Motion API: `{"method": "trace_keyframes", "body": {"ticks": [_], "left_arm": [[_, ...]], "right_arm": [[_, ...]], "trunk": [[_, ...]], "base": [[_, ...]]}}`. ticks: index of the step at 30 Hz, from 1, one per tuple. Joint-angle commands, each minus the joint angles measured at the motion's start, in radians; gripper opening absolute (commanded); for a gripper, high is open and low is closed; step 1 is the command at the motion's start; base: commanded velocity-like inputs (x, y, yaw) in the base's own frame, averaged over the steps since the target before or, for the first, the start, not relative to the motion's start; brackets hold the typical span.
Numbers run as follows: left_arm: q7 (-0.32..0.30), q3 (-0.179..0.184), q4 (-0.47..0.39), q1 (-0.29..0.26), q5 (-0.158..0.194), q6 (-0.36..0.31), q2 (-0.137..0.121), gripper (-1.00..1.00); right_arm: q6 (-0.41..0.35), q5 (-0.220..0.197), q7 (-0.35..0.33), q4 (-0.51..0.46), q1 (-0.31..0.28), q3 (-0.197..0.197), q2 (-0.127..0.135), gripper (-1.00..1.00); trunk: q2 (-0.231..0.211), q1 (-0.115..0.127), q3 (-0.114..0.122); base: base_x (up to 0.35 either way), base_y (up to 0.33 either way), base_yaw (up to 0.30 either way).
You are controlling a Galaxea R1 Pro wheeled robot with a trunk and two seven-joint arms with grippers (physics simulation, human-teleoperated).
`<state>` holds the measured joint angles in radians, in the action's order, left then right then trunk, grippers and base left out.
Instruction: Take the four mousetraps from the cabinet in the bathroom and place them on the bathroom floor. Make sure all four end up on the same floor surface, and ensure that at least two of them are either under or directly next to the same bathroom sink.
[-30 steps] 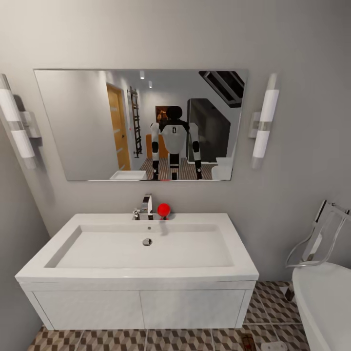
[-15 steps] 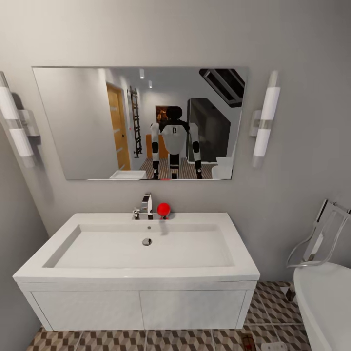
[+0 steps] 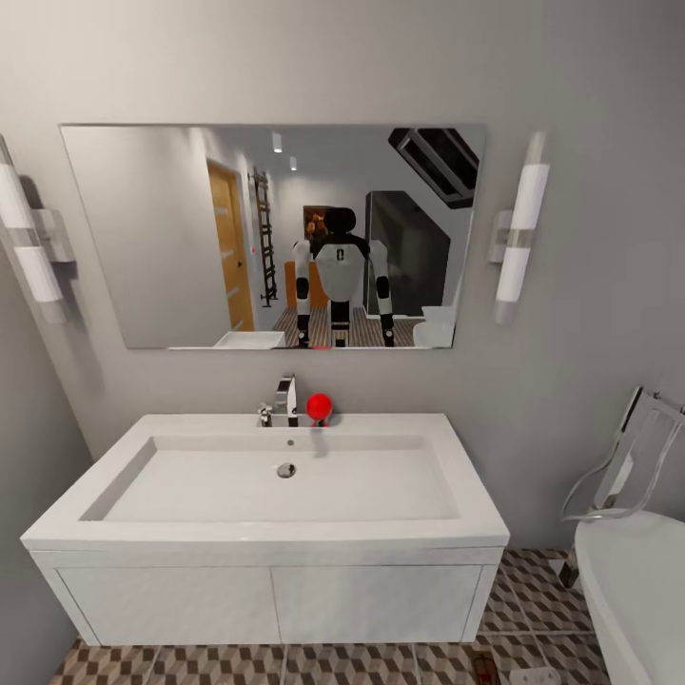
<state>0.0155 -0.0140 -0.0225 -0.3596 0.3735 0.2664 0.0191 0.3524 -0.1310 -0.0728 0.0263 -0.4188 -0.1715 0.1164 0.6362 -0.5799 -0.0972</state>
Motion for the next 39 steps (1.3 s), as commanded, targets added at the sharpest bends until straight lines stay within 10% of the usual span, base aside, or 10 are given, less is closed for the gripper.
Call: {"method": "trace_keyframes", "body": {"ticks": [1, 20, 39], "left_arm": [[-0.001, -0.001, 0.0, -0.001, -0.001, 0.004, -0.002, -1.0], [0.006, 0.004, -0.002, -0.001, -0.006, 0.006, 0.001, -1.0], [0.167, 0.011, -0.157, -0.001, -0.015, -0.01, -0.002, -1.0]], "right_arm": [[0.005, -0.015, -0.01, 0.003, -0.001, -0.006, 0.0, -1.0], [0.005, -0.014, -0.01, 0.003, -0.001, -0.007, 0.0, -1.0], [0.005, -0.013, -0.01, 0.003, -0.001, -0.008, 0.001, -1.0]], "trunk": [[0.009, -0.004, -0.005], [0.142, -0.077, -0.065], [0.275, -0.15, -0.124]], "base": [[0.0, 0.0, 0.0], [0.0, 0.0, 0.0], [0.0, 0.0, 0.0]]}}
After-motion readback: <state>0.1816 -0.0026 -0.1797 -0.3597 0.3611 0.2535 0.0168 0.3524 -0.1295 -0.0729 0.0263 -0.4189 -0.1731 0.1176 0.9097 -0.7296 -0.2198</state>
